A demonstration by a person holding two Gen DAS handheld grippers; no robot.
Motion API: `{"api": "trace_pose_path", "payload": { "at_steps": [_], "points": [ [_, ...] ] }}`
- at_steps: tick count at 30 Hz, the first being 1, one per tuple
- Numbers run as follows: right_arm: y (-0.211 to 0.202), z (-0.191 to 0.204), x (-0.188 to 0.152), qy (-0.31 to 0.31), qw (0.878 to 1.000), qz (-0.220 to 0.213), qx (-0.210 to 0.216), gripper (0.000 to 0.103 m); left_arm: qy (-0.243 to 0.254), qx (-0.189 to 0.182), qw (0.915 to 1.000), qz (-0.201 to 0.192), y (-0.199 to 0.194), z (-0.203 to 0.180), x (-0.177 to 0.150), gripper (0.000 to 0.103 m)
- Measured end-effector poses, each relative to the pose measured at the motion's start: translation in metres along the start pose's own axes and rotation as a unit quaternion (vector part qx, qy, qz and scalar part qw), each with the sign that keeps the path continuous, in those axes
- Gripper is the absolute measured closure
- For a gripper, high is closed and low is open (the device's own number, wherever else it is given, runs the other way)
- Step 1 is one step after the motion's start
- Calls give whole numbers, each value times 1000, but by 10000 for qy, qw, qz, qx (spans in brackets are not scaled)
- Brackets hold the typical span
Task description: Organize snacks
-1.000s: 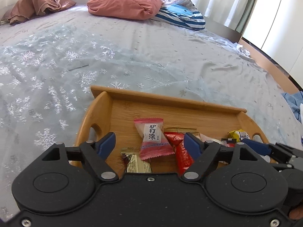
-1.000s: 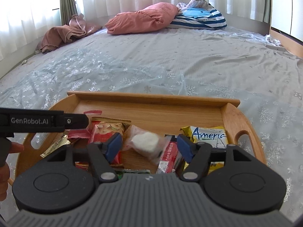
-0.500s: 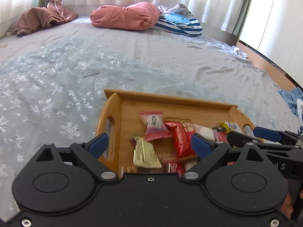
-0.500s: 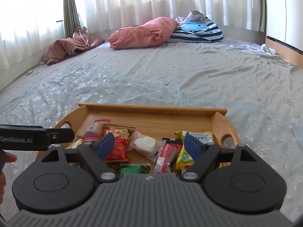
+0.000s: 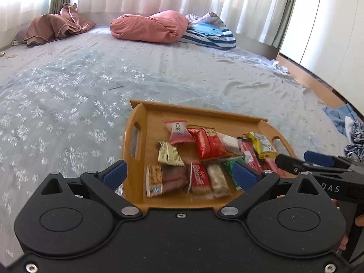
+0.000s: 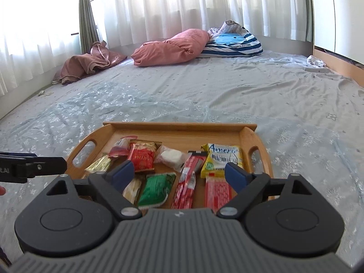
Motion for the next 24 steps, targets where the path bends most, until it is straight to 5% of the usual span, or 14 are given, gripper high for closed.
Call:
{"api": "trace_pose_path", "payload": {
  "at_steps": [9,24],
  "points": [
    [-35,1,-42,64,9999,-78,-1,4,-100,300,9995,-93,-31,9,-54,2],
    [-53,5,-120,114,9990,273,-334,3,332,832,9960,49,-29,-1,-134,2]
  ]
}}
Point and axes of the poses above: each gripper's, at about its wrist camera, not at the fingertips, and y roughly the way its jaws point, z to its left, x to its top, the point moved 3 cm from there along y, roughly the way its jaws point
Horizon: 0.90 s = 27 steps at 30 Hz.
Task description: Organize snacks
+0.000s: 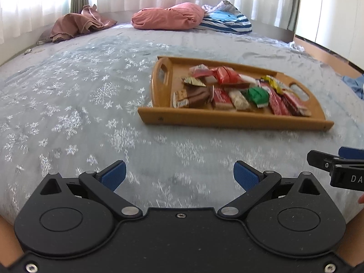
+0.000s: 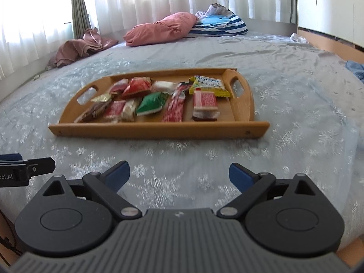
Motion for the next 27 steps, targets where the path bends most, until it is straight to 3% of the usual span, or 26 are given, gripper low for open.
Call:
{"api": "trace_pose_path", "payload": {
  "at_steps": [13,27],
  "points": [
    [7,13,-23,-562,9982,88,-180,0,348,33,9994,64,8,-18,-23,0],
    [12,17,-27,-674,9975,151,-149,0,392,-26,9992,-5,16,-18,-24,0]
  ]
}}
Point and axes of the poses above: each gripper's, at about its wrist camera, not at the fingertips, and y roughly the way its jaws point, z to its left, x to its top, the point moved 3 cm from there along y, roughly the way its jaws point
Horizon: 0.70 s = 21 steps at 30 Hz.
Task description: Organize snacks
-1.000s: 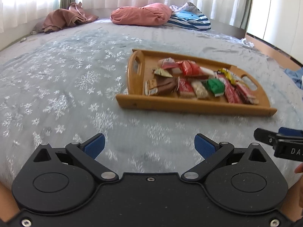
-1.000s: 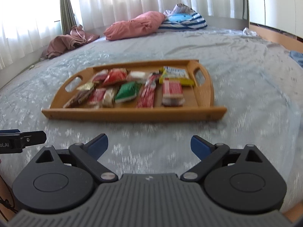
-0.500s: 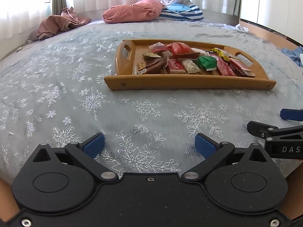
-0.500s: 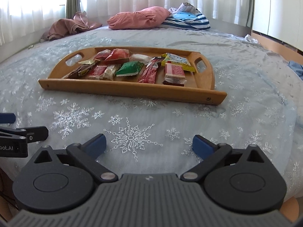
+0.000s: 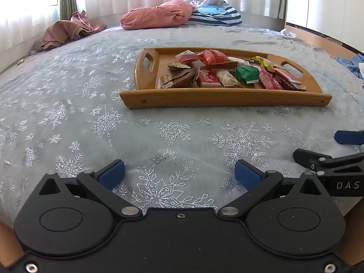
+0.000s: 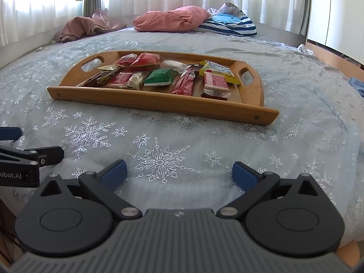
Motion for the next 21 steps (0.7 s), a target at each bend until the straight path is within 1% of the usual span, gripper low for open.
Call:
{"api": "trace_pose_path", "payload": {
  "at_steps": [8,13,21],
  "points": [
    [1,1,-1,-61,10000,-15,9,0,0,41,10000,78,2,0,2,0],
    [2,0,-1,-67,10000,9,11,0,-3,55,10000,-5,1,0,0,0],
    [2,1,-1,-78,10000,29,7,0,-50,77,9999,65,2,0,1,0]
  ]
}}
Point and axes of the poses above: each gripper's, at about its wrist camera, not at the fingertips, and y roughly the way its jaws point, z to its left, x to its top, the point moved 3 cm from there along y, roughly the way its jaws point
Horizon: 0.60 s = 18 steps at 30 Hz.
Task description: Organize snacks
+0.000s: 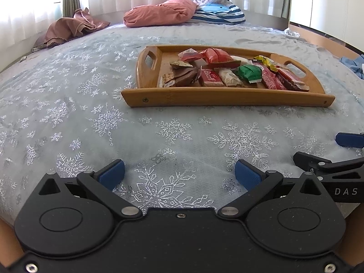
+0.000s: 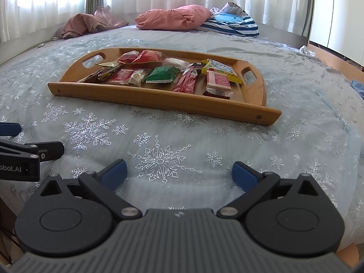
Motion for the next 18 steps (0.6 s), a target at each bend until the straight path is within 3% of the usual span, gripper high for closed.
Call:
{"api": "trace_pose_path", "payload": {
  "at_steps": [18],
  "points": [
    [0,0,0,0,10000,-1,0,0,-15,-25,10000,57,3,0,0,0]
  ]
}}
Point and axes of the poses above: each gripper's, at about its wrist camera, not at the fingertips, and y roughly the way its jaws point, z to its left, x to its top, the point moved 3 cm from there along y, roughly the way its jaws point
